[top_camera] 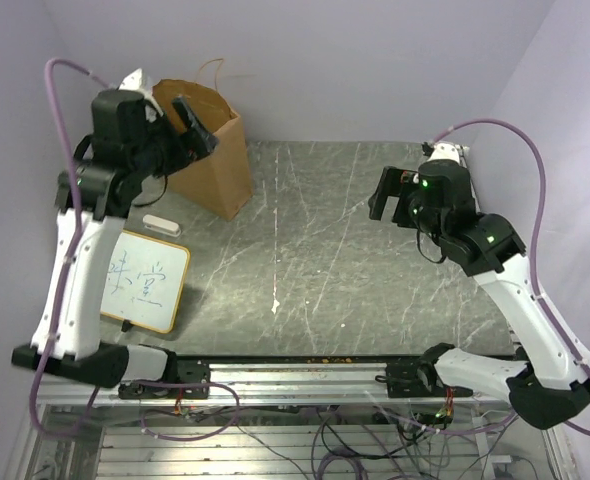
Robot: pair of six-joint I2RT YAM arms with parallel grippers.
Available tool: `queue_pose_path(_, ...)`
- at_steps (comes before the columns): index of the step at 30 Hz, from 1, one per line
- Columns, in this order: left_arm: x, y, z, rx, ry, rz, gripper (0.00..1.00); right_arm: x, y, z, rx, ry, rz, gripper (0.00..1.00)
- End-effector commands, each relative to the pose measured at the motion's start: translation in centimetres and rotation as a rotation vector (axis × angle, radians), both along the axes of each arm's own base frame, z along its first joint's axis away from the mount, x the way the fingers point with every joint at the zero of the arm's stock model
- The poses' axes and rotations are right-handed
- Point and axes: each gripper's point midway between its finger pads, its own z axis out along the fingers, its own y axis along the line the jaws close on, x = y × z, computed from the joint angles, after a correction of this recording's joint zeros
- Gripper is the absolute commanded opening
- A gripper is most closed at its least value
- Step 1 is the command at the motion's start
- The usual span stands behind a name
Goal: Take the snacks out of the paper bag
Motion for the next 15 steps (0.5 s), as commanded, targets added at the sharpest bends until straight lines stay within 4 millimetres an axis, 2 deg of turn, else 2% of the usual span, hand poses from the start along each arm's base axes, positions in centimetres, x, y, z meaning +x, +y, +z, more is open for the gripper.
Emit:
queue_pose_path(1,5.3,-2.4,2.5,-0.03,-0.082,-0.056,0.95,2.1,2.0,1.0,0.059,-0.051,0.044,1.0)
queue_pose_path(6,12.0,-2.9,2.8,-0.047,-0.131,-0.031,0.95,3.8,3.9,1.0,0.091,-0.066,0.087,1.0)
queue_pose_path(9,16.2,-2.8,2.9,-0.031,-0.198,-0.018,0.95,4.5,4.6,0.8,0.043,-0.079,0.145,1.0)
queue_pose_path(11,18.7,-2.2,3.6,-0.01,-0.244,0.0,0.95,4.9,4.5,0.5,0.002,-0.073,0.158,1.0)
queue_pose_path(15,23.5,-0.7,3.0,0.026,-0.297,0.049,0.97,5.5,4.8,0.0,-0.053,-0.056,0.195,1.0)
